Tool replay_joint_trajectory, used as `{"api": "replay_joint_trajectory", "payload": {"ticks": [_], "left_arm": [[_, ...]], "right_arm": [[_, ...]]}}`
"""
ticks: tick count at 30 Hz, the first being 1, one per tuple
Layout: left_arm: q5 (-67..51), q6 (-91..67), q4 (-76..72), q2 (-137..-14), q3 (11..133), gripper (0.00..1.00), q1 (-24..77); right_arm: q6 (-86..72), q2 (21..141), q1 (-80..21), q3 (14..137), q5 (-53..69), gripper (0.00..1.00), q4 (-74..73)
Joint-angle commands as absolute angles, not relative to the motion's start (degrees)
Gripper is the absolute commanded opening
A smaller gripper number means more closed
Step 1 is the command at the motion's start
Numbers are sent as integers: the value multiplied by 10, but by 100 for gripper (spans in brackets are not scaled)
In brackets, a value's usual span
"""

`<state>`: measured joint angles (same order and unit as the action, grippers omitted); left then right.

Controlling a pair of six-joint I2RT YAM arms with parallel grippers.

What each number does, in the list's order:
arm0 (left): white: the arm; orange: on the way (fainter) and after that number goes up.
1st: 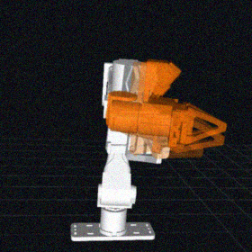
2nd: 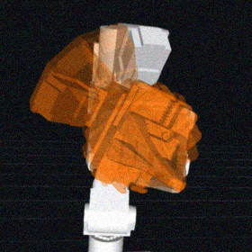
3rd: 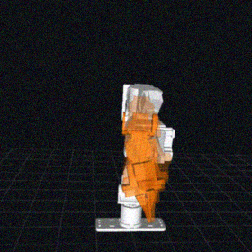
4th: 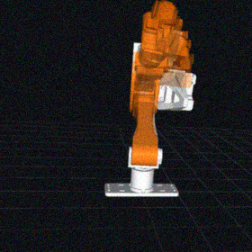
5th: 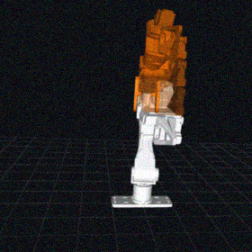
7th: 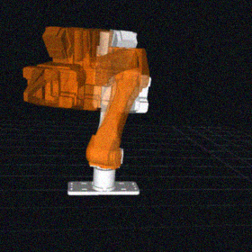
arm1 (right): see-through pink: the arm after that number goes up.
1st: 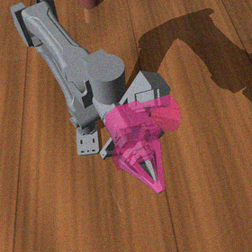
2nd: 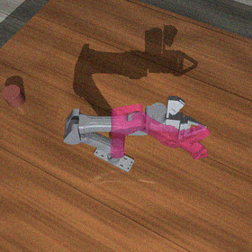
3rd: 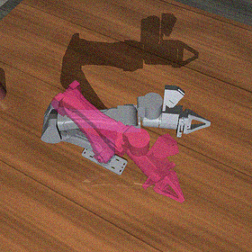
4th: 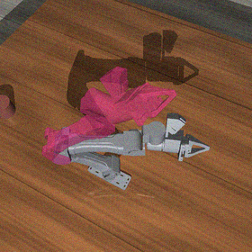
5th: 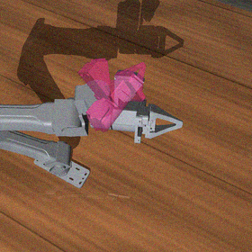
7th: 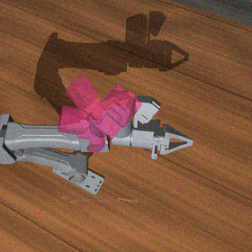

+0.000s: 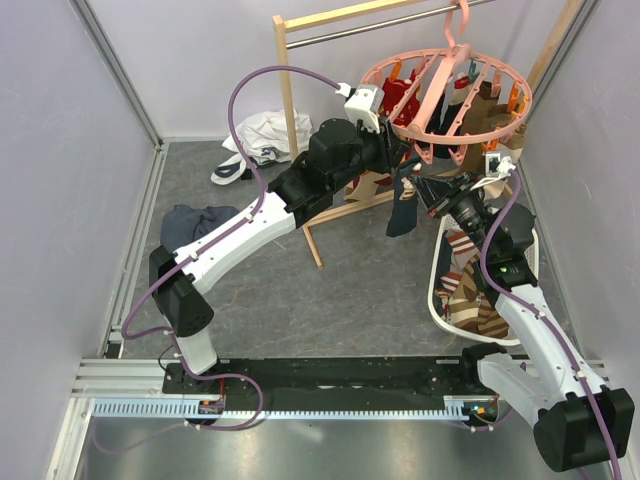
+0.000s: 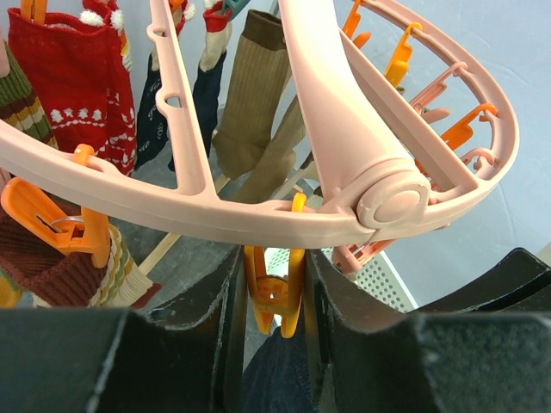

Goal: Clip the socks to the hanger
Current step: Clamp the sock onto the hanger.

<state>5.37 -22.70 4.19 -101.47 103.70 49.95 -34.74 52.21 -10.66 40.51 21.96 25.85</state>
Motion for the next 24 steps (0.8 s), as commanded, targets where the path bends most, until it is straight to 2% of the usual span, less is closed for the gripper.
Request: {"api": "replay_joint_trajectory", "payload": {"ticks": [1,24], "left_arm": [[44,-247,34,-985,1050,2,500],[29,-258,41,-997,1059,2,500]], "right_arm": [[-350,515,-108,405,226,0,283],[-346,505,-108,388,225,0,275]]}}
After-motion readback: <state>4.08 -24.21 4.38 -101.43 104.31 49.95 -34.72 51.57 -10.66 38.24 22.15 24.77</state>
